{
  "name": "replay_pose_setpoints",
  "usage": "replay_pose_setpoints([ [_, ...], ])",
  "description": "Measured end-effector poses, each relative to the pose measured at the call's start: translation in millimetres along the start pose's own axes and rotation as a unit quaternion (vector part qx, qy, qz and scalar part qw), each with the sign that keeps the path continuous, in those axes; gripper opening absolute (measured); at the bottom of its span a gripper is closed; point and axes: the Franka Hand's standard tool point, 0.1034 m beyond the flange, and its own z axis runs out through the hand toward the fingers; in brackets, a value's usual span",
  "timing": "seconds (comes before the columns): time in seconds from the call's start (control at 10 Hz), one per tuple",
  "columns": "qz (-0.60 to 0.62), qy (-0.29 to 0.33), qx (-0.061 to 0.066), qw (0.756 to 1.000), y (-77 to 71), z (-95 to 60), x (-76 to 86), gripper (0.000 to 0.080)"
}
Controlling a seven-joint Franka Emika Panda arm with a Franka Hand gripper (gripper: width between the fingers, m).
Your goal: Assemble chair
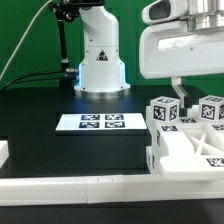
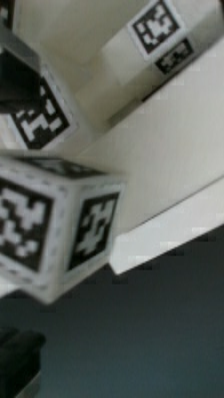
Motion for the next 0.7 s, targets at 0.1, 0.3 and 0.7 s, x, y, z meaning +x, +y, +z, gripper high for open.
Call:
replay_pose_setpoints([
  [0.1, -0.038, 0.002, -0.001, 0.999, -6.5, -0.8, -4.2, 0.0641],
  [0.3, -0.08, 0.015, 0.002, 0.997, -5.9, -1.6, -8.2, 0.0649],
  [0.7, -0.354, 0.001, -0.031, 0.935, -6.9, -4.6, 0.9, 0.0649],
])
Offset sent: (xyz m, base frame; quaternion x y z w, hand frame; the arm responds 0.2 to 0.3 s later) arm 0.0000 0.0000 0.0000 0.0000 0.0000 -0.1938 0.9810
